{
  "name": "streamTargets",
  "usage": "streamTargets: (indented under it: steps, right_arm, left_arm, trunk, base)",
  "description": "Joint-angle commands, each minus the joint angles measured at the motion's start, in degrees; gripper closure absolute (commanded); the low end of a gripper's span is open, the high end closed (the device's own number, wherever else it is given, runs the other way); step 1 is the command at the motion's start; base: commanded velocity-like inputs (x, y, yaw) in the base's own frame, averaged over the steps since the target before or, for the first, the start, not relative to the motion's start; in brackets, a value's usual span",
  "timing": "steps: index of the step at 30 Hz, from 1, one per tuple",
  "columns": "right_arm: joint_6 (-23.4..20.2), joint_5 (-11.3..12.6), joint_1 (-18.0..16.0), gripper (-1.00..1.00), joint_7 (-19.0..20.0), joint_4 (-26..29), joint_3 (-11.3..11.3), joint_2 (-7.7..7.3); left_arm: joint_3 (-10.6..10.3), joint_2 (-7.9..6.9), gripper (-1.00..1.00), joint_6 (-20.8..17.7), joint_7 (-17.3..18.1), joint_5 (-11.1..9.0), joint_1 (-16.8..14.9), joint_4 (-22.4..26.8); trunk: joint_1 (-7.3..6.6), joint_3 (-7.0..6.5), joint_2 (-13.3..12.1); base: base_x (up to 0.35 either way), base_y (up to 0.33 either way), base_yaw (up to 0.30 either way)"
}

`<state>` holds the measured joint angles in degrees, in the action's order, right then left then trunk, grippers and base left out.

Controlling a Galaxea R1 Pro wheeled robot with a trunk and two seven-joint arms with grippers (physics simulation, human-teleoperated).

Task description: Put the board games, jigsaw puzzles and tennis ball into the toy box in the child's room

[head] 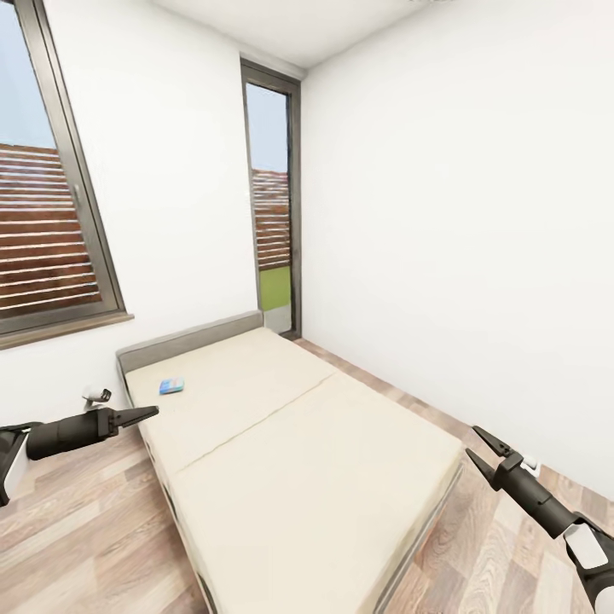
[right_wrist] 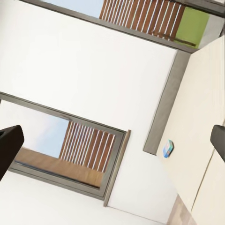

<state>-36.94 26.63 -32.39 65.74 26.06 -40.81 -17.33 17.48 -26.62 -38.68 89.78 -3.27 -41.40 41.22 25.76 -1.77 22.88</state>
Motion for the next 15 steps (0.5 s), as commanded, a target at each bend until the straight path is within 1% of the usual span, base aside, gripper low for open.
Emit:
streamTargets:
  steps: [1, 7, 10, 15]
  right_arm:
    - [-0.4, 0.1, 0.0, -1.00, 0.1, 0.0, -0.1, 0.01]
    - [-0.4, 0.1, 0.0, -1.00, 0.1, 0.0, -0.1, 0.01]
    - [-0.4, 0.1, 0.0, -1.00, 0.1, 0.0, -0.1, 0.01]
    - [-0.4, 0.1, 0.0, -1.00, 0.1, 0.0, -0.1, 0.01]
  left_arm:
    - [0.0, -0.01, -1.00, -0.6, 0.2, 0.0, 0.0, 0.0]
    - [0.0, -0.01, -1.00, -0.6, 0.2, 0.0, 0.0, 0.0]
    - [0.0, -0.01, -1.00, -0.6, 0.2, 0.0, 0.0, 0.0]
    - [0.0, -0.01, -1.00, -0.6, 0.2, 0.0, 0.0, 0.0]
  trunk:
    - [0.02, -0.01, 0.0]
    - [0.02, -0.25, 0.0]
    - [0.02, -0.36, 0.0]
    - [0.02, -0.51, 0.0]
  base:
    - [0.000, 0.021, -0.178]
    - [0.000, 0.070, -0.204]
    - [0.000, 0.163, -0.209]
    - [0.000, 0.215, -0.191]
